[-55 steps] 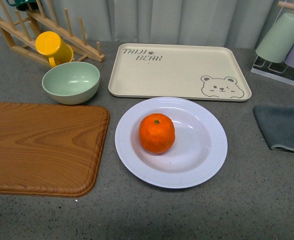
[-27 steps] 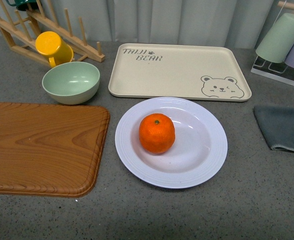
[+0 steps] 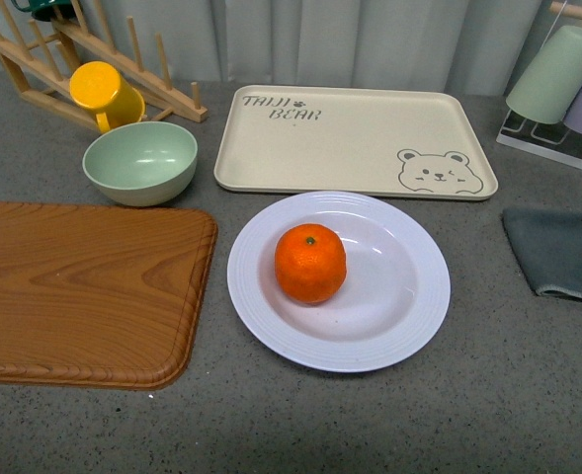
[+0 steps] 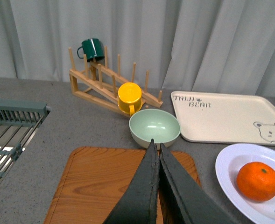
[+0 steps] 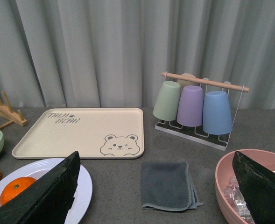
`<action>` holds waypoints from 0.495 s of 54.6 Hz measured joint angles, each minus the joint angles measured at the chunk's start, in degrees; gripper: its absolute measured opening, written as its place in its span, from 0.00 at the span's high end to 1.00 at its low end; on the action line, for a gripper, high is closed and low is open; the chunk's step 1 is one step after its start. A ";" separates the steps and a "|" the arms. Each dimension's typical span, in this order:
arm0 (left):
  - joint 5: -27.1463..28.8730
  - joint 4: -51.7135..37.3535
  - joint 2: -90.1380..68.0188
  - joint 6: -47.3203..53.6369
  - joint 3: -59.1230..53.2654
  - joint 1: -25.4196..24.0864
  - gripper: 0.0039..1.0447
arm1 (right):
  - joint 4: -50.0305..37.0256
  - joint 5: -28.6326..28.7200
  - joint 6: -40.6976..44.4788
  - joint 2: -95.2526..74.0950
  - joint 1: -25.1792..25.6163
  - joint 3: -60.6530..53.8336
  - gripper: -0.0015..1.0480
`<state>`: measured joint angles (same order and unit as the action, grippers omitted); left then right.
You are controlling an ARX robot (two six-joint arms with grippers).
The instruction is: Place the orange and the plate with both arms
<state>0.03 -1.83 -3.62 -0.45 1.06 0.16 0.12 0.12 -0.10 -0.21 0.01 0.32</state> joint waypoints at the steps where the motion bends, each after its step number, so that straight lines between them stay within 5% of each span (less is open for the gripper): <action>1: -0.02 0.94 1.27 0.02 0.02 -0.02 0.96 | 0.00 -0.02 0.02 0.00 0.00 0.00 0.09; 12: -0.02 1.73 3.28 0.00 0.02 -0.02 0.95 | 0.17 0.48 0.35 -0.13 0.09 0.04 0.09; 19: -0.04 1.75 3.37 0.02 0.02 -0.02 0.75 | 4.94 5.22 5.81 -5.38 0.42 1.88 0.09; 27: -0.02 1.79 3.39 0.02 0.00 0.00 0.50 | -6.05 12.13 3.45 -24.44 4.02 5.14 0.09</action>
<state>0.01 -0.03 -0.23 -0.43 1.06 0.16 -5.93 12.25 3.36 -24.64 4.03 5.45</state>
